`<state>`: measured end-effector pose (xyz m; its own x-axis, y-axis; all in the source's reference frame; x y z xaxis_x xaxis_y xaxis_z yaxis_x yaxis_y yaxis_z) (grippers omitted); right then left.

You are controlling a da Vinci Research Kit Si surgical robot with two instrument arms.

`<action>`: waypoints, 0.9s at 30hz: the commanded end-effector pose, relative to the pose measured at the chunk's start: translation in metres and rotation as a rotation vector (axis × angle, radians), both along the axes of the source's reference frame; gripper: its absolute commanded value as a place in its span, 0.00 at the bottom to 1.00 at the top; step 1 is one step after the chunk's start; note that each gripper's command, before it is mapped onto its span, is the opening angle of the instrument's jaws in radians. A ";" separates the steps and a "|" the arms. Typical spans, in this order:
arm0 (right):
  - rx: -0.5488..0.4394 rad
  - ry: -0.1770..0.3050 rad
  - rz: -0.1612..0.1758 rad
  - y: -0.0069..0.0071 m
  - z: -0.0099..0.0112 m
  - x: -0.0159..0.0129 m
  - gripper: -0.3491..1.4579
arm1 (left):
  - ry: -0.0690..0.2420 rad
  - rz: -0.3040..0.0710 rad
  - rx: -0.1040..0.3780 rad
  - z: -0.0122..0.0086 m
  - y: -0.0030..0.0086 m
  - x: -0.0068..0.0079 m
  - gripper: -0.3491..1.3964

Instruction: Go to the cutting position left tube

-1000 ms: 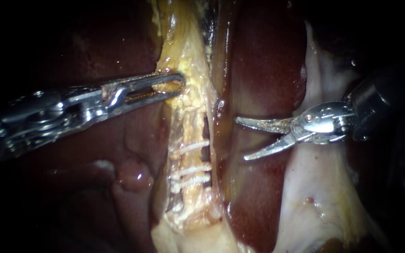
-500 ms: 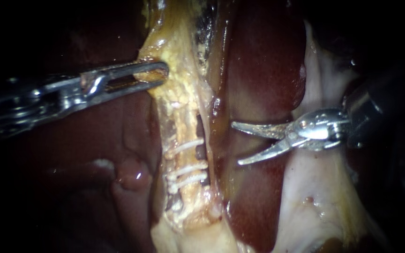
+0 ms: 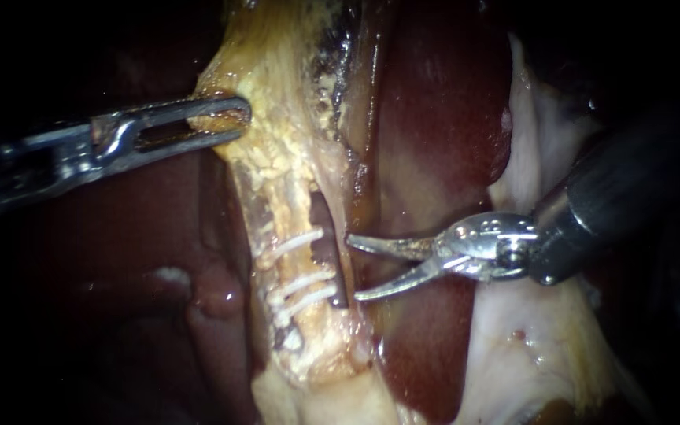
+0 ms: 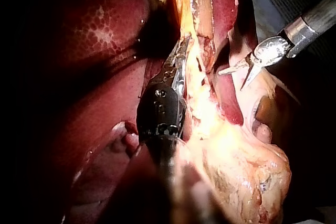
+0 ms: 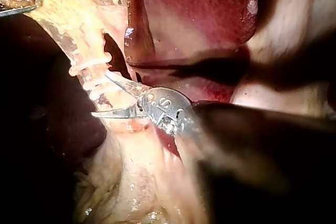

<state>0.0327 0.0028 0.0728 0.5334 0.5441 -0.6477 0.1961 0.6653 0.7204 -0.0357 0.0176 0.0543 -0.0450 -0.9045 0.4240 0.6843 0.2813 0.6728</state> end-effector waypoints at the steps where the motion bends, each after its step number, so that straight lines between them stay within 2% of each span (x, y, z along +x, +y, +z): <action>1: 0.002 -0.003 0.000 0.0000 0.0002 0.0002 0.97 | 0.001 0.000 0.000 -0.0001 0.0000 0.0000 0.00; 10: 0.010 -0.029 -0.031 0.0001 0.0027 0.0019 0.97 | 0.000 -0.003 -0.001 -0.0006 -0.0003 0.0001 0.00; 17: 0.001 -0.049 -0.043 0.0004 0.0042 0.0024 0.97 | 0.002 0.000 -0.005 -0.0008 -0.0004 0.0001 0.00; 27: -0.005 -0.049 -0.053 0.0006 0.0057 0.0030 0.97 | 0.003 0.000 -0.005 -0.0010 -0.0004 0.0001 0.00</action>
<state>0.0358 0.0034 0.0787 0.5931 0.5099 -0.6231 0.1973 0.6583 0.7264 -0.0356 0.0172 0.0532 -0.0441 -0.9024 0.4287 0.6859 0.2846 0.6697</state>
